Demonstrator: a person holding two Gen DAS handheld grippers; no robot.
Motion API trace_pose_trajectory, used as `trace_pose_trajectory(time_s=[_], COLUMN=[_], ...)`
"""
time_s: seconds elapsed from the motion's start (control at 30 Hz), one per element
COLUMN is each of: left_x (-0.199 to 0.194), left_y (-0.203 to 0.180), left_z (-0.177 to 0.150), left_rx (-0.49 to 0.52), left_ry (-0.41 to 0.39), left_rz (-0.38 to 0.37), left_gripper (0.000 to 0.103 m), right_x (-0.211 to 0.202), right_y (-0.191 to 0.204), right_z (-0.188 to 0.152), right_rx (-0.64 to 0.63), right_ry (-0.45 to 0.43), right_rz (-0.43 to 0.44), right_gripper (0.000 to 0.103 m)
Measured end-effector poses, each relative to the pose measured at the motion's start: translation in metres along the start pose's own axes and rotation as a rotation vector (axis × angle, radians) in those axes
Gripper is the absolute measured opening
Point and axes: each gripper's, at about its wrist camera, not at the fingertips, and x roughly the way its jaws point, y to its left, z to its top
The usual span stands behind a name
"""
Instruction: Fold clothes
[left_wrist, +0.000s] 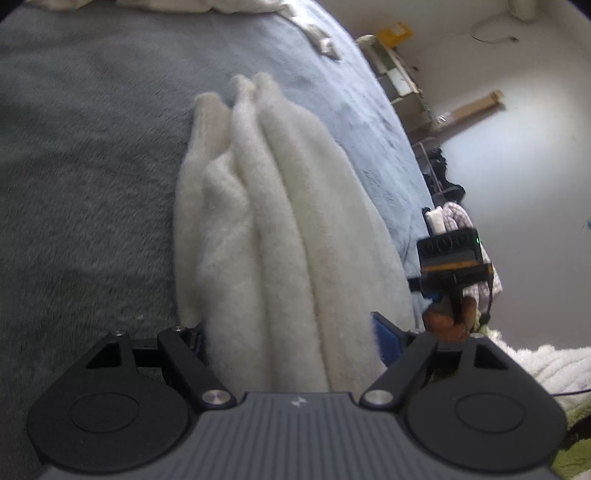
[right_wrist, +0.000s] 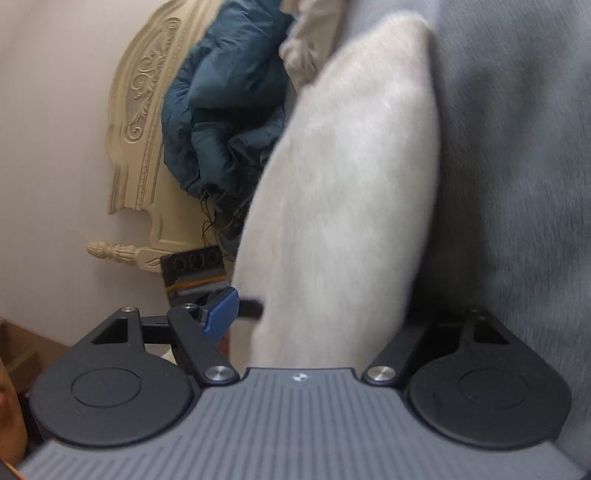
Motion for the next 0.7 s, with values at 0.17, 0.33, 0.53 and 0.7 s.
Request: trace_pose_trajectory(time_s=[0.17,0.33,0.53,0.7], left_x=[0.021,0.03,0.033,0.028], left_y=[0.003,-0.001,-0.044,-0.073], left_z=[0.009,0.015,0.016,0.021], left_rx=[-0.059,-0.12,-0.105,-0.073], left_ry=[0.014,0.008,-0.005,0.005], left_rz=[-0.007,0.044,0.232,0.291], left_gripper=[0.083,0.078,0.063,0.054], right_x=[0.011,0.025,0.024,0.029], right_y=[-0.001,0.013,0.051,0.092], right_z=[0.008,0.007,-0.012,-0.025], right_rx=[0.034,0.031,-0.029,-0.121], right_ry=[0.039,0.021,-0.037,-0.051], right_rz=[-0.045,-0.176,-0.365,-0.516], right_gripper=[0.063,0.048,0.039,0.034])
